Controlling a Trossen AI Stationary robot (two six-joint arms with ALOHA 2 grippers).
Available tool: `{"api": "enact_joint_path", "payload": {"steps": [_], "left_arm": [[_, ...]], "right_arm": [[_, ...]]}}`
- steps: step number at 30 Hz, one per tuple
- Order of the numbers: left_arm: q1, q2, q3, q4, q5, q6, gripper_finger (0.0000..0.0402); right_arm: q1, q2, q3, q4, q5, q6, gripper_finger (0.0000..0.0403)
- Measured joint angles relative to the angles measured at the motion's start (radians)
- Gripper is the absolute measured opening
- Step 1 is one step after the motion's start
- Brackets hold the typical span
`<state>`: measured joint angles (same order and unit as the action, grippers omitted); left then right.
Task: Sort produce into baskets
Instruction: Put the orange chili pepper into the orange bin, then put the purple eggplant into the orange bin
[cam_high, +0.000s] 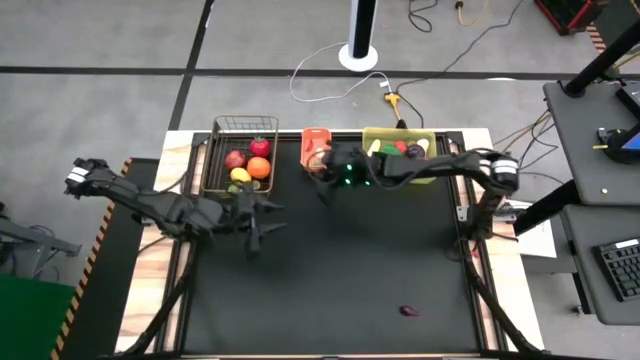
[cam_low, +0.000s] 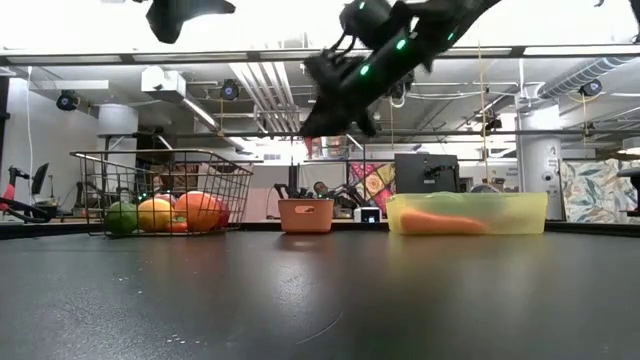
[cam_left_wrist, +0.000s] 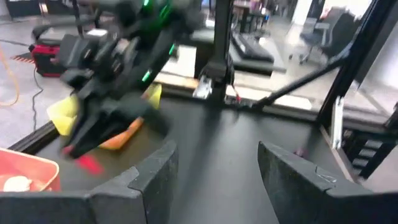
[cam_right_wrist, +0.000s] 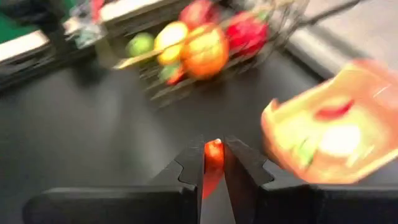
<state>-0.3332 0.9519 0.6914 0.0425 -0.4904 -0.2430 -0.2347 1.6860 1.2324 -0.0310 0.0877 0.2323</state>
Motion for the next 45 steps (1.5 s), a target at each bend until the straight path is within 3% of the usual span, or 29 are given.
{"api": "enact_joint_path", "payload": {"steps": [10, 19, 28, 45], "left_arm": [[0.0, -0.148, 0.0, -0.072, 0.0, -0.002, 0.0203], [0.0, -0.145, 0.0, -0.122, -0.026, 0.013, 0.0203], [0.0, -0.129, 0.0, -0.149, -0.051, 0.017, 0.0203], [0.0, -0.121, 0.0, -0.167, -0.053, 0.01, 0.0203]], "right_arm": [[-0.127, 0.266, 0.087, 0.335, 0.145, -0.141, 0.0043], [-0.149, 0.399, 0.209, 0.314, 0.202, -0.173, 0.0044], [-0.157, 0.418, 0.252, 0.245, 0.202, -0.138, 0.0059], [-0.165, 0.395, 0.251, 0.193, 0.201, -0.102, 0.0155]]}}
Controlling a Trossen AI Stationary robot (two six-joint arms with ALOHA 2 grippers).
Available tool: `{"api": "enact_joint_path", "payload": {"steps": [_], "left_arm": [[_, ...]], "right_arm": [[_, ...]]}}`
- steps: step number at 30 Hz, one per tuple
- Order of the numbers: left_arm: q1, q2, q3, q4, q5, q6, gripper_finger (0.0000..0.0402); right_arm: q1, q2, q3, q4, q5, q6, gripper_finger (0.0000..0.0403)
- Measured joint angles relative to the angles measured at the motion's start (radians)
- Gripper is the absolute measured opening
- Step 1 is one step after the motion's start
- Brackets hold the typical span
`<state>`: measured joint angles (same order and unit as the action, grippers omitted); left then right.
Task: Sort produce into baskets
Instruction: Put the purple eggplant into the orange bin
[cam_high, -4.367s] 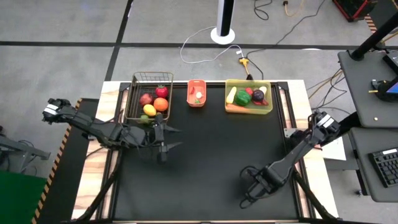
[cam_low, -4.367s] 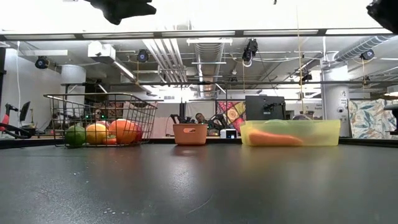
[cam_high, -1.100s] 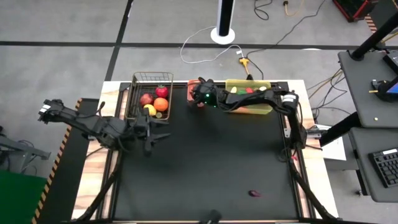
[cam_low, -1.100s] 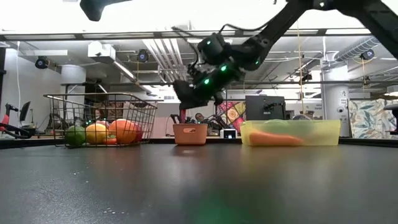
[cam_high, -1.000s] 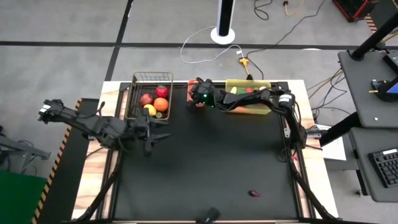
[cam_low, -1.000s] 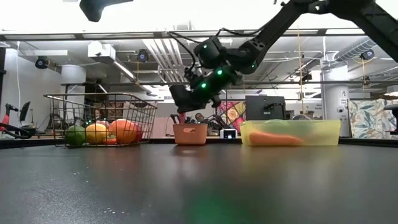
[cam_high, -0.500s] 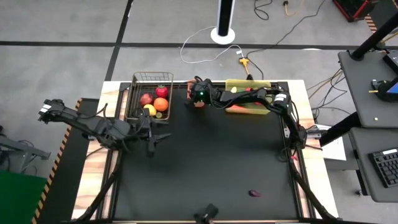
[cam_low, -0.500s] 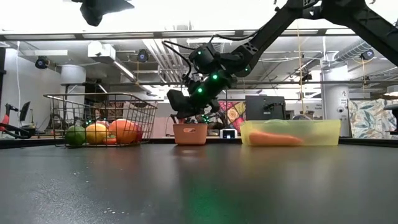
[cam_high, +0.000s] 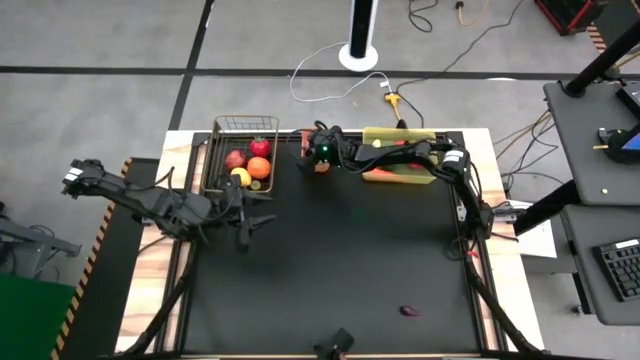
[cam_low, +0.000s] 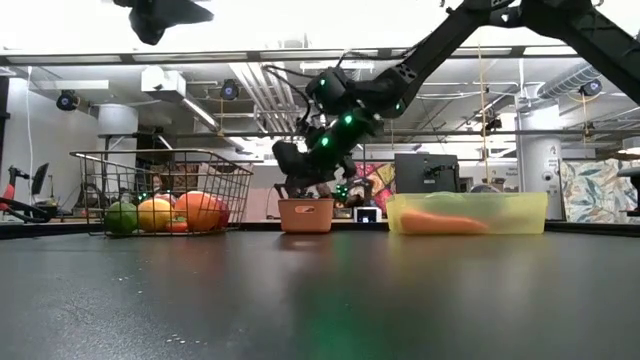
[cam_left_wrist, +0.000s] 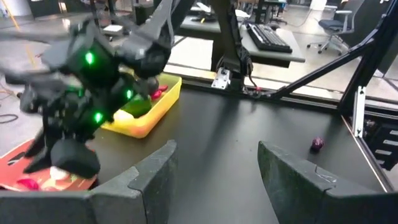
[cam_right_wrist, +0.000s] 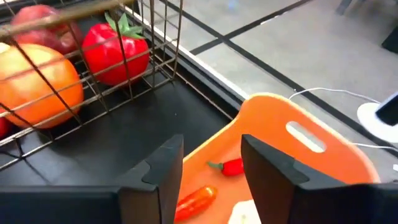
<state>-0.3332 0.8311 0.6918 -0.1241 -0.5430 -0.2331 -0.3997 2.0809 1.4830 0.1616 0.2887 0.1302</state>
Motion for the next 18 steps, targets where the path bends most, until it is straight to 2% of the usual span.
{"api": "enact_joint_path", "payload": {"steps": [6, 14, 18], "left_arm": [[0.0, 0.012, 0.0, -0.039, 0.0, -0.038, 0.0203], [0.0, 0.092, 0.0, -0.034, -0.001, -0.042, 0.0203], [0.0, 0.133, 0.0, -0.028, -0.001, -0.037, 0.0203]], "right_arm": [[0.017, -0.143, 0.0, -0.225, -0.038, -0.019, 0.0162], [0.056, -0.373, -0.003, -0.673, -0.241, 0.045, 0.0158], [0.12, -0.451, -0.016, -0.855, -0.296, 0.037, 0.0163]]}}
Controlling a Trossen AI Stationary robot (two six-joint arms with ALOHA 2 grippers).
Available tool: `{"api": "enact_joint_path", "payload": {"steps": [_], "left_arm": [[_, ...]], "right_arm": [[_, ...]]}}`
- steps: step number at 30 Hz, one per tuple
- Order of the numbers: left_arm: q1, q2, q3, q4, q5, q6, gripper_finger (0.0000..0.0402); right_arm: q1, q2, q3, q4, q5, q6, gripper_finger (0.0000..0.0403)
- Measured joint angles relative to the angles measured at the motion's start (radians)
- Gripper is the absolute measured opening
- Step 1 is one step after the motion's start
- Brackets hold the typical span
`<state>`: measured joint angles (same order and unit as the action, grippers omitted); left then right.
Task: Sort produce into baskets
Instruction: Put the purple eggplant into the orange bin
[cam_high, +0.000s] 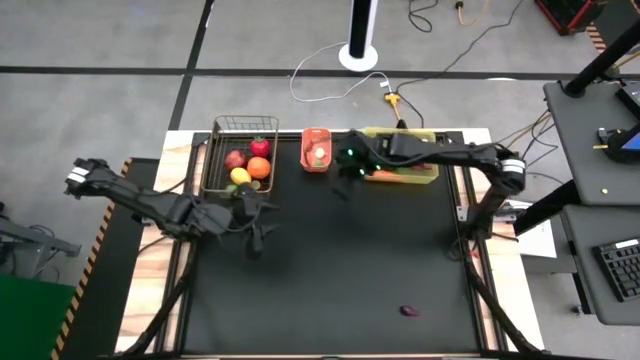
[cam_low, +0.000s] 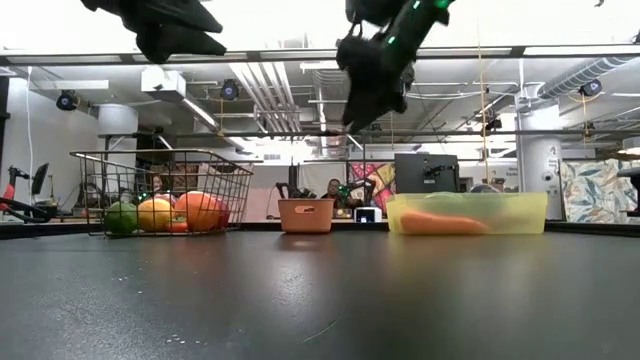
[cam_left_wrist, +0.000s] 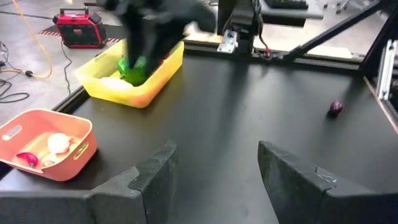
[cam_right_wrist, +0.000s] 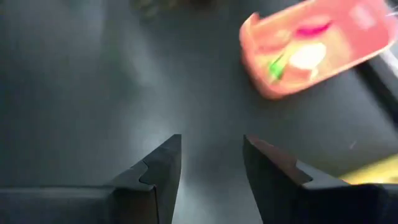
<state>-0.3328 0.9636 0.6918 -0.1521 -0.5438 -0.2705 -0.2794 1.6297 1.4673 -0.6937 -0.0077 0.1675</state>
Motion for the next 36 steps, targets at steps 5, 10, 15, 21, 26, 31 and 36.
{"api": "enact_joint_path", "payload": {"steps": [5, 10, 15, 21, 26, 31, 36], "left_arm": [[0.001, 0.03, 0.0, 0.007, -0.004, 0.019, 0.0203], [0.001, 0.034, 0.0, 0.021, -0.026, 0.025, 0.0203], [0.001, 0.033, 0.0, 0.028, -0.026, 0.029, 0.0203], [0.001, 0.033, 0.0, 0.026, -0.026, 0.03, 0.0203], [0.001, 0.033, 0.0, 0.032, -0.026, 0.049, 0.0203], [0.001, 0.033, 0.0, 0.067, -0.026, 0.084, 0.0203], [0.001, 0.033, 0.0, 0.083, -0.026, 0.104, 0.0203]], "right_arm": [[0.111, -0.063, 0.0, -0.166, -0.001, 0.061, 0.0164], [0.238, -0.077, 0.0, -0.297, -0.001, 0.188, 0.0164], [0.37, -0.075, -0.001, -0.409, -0.001, 0.303, 0.0164], [0.529, -0.07, -0.005, -0.434, -0.011, 0.419, 0.0185], [0.655, -0.069, -0.015, -0.433, -0.011, 0.466, 0.0227], [0.794, -0.069, -0.033, -0.431, -0.014, 0.554, 0.0245], [0.907, -0.069, -0.087, -0.422, -0.009, 0.76, 0.0239]]}}
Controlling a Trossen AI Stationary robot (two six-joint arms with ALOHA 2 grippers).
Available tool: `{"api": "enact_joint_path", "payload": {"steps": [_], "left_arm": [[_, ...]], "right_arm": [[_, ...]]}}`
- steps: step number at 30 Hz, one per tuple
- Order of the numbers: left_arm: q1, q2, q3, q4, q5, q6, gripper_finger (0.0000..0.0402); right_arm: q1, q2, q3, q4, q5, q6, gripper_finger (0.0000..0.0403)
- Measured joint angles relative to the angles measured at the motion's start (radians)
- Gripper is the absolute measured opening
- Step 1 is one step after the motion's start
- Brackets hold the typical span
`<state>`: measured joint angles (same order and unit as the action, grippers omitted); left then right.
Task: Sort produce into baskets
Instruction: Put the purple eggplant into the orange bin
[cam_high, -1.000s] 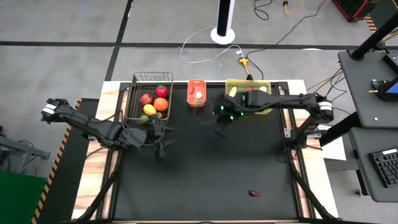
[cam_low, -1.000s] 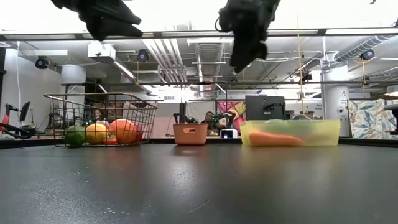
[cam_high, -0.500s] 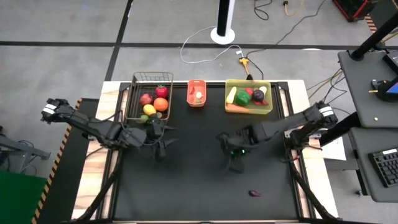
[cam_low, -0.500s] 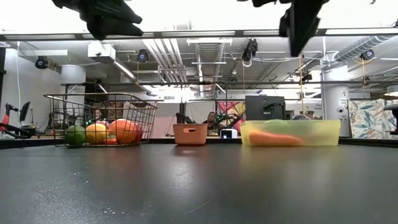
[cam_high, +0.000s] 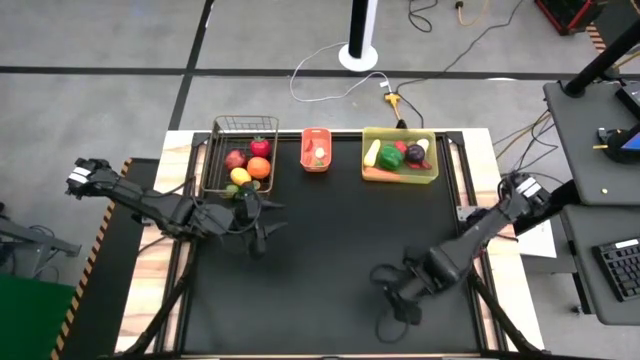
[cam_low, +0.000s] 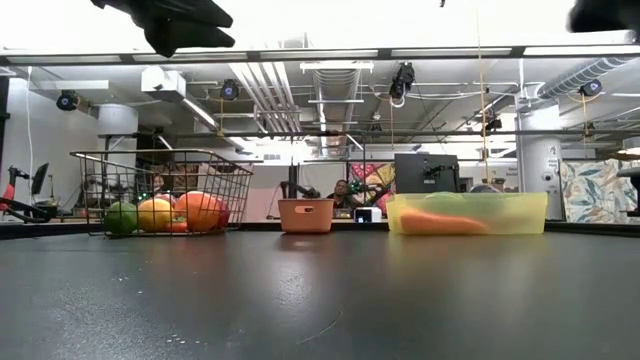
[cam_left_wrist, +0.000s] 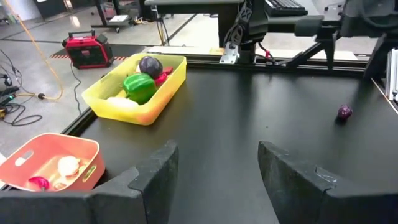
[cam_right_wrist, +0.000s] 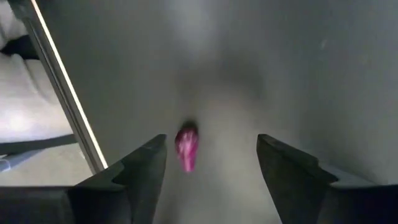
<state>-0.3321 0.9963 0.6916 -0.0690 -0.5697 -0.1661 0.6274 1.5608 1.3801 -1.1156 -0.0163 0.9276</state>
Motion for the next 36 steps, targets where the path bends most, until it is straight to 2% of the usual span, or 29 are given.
{"api": "enact_joint_path", "payload": {"steps": [6, 11, 16, 23, 36], "left_arm": [[0.0, 0.0, 0.0, 0.002, 0.0, 0.002, 0.0203], [0.0, 0.0, 0.0, 0.019, 0.0, 0.022, 0.0203], [0.0, 0.0, 0.0, 0.024, 0.0, 0.023, 0.0203], [0.0, 0.0, 0.0, 0.024, 0.0, 0.026, 0.0203], [0.0, 0.0, 0.0, 0.025, 0.0, 0.019, 0.0203]], "right_arm": [[0.118, 0.001, -0.087, 0.094, 0.011, 0.198, 0.0238], [0.174, 0.001, -0.149, 0.184, 0.068, 0.276, 0.0244], [0.201, 0.003, -0.229, 0.264, 0.076, 0.34, 0.0239], [0.22, 0.006, -0.357, 0.425, 0.065, 0.388, 0.0241], [0.219, 0.006, -0.468, 0.531, 0.067, 0.339, 0.023]]}}
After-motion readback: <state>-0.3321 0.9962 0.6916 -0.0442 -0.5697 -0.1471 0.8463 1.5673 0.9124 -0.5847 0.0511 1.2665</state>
